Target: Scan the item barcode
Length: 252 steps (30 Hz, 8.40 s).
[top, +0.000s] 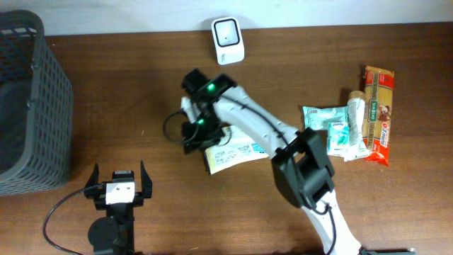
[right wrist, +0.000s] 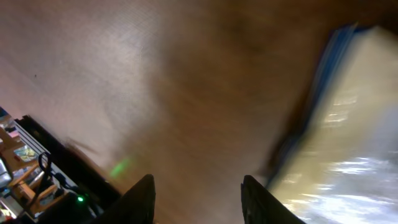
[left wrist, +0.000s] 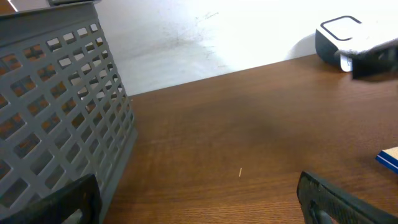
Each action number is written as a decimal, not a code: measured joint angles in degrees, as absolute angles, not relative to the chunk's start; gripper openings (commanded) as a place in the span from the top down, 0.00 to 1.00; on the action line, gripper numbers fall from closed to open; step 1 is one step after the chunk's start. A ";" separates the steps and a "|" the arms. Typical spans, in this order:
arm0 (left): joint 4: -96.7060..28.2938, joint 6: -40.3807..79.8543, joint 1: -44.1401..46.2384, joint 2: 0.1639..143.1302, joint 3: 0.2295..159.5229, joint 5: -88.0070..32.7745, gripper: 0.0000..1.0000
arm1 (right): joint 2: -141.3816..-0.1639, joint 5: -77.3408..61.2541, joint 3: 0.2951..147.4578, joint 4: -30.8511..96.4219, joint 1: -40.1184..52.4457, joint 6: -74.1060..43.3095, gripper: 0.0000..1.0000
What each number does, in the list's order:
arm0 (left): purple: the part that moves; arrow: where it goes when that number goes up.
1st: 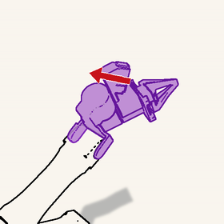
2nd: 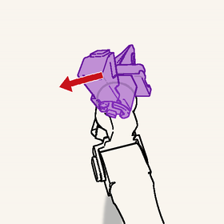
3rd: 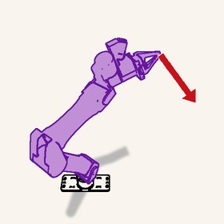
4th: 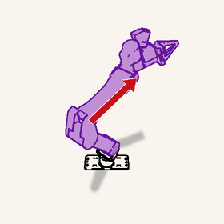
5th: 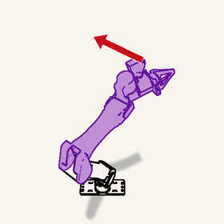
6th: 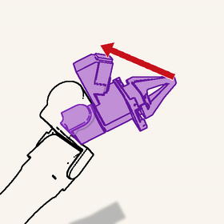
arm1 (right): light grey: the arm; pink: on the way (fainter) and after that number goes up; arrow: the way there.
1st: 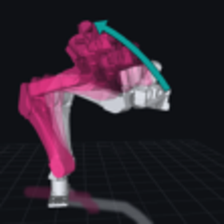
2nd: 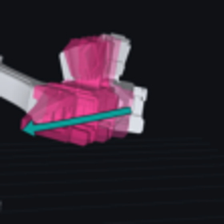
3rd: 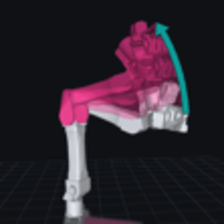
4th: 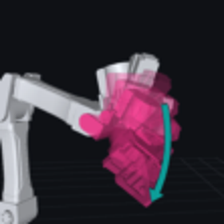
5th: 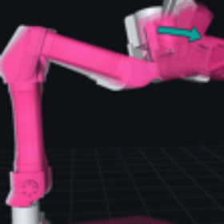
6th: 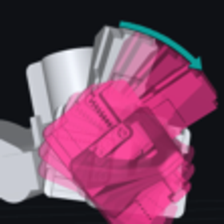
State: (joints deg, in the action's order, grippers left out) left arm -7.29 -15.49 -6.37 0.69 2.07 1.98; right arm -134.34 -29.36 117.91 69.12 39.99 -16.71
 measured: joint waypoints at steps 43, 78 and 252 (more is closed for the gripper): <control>-7.33 -15.49 -6.37 0.69 2.07 1.98 0.01 | -125.10 -44.10 80.14 36.32 19.33 -25.12 0.96; -7.31 -15.51 -6.37 0.69 2.07 1.98 0.01 | -115.26 10.66 78.52 37.54 57.34 14.50 0.16; -7.33 -15.49 -6.37 0.69 2.09 1.98 0.01 | -115.72 -11.51 99.20 68.34 18.76 -7.35 0.96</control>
